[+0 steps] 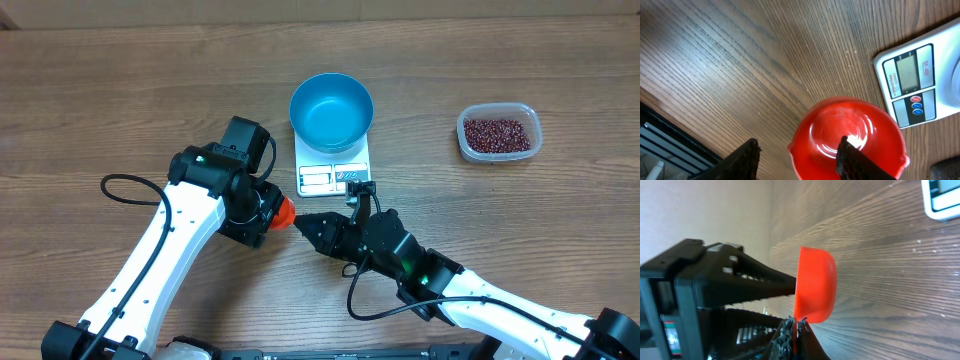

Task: Scoop item into bowl and weigh 150g on scale
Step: 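Grasp the blue handle with the right gripper, release the left gripper, then move the left gripper to the blue bowl on the scale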

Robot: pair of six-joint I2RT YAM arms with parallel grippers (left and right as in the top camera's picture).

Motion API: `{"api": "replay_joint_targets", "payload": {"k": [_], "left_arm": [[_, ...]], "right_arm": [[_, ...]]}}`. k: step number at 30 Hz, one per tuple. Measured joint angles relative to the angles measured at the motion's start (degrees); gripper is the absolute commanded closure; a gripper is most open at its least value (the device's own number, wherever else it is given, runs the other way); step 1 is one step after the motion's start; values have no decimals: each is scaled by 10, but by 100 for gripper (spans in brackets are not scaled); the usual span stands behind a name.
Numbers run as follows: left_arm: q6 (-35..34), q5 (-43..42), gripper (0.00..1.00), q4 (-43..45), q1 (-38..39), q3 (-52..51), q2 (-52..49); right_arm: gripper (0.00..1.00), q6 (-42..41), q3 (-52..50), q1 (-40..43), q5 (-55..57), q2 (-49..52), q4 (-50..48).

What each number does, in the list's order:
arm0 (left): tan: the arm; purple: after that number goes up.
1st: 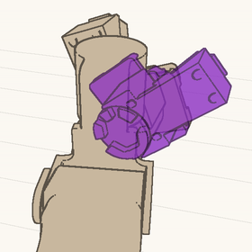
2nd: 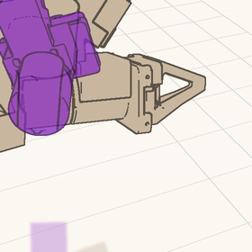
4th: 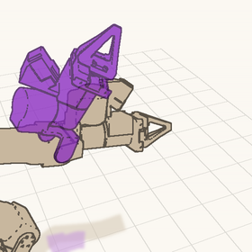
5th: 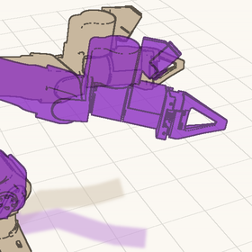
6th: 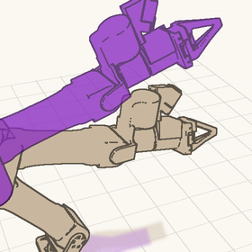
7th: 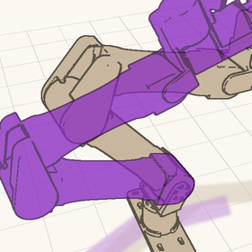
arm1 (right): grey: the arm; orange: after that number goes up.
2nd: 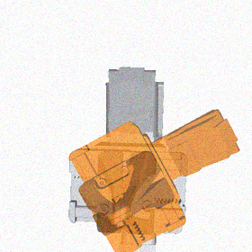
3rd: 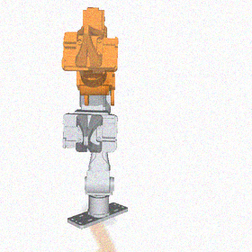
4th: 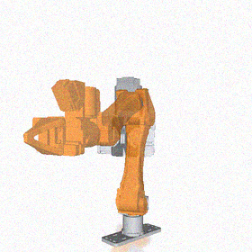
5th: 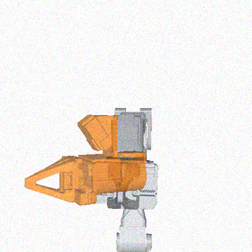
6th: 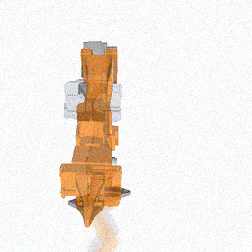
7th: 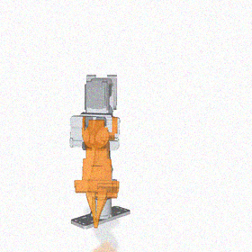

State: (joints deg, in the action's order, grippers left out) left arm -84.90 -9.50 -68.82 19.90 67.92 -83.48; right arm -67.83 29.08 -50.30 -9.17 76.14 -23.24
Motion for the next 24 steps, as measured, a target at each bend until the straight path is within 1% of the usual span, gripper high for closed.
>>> {"api": "replay_joint_targets", "payload": {"k": [3, 5, 8, 9, 11, 19, 24], "left_arm": [[3, 13, 41, 0, 0, 0, 0], [7, 23, 34, 0, 0, 0, 0], [12, 43, 18, 0, 0, 0, 0], [12, 50, 14, 0, 0, 0, 0], [14, 65, 0, 0, 0, 0, 0], [15, 125, 0, 0, 0, 0, 0], [36, 142, 1, 0, 0, 0, 0]], "right_arm": [[96, 11, 0, 0, 0, 0, 19], [96, 23, 0, 0, 0, 0, 35], [96, 40, 0, 0, 0, 0, 49], [96, 43, 0, 0, 0, 0, 49], [96, 54, 0, 0, 0, 0, 49], [96, 81, 0, 5, -2, 0, 70], [96, 86, 0, 27, -21, 0, 79]]}}
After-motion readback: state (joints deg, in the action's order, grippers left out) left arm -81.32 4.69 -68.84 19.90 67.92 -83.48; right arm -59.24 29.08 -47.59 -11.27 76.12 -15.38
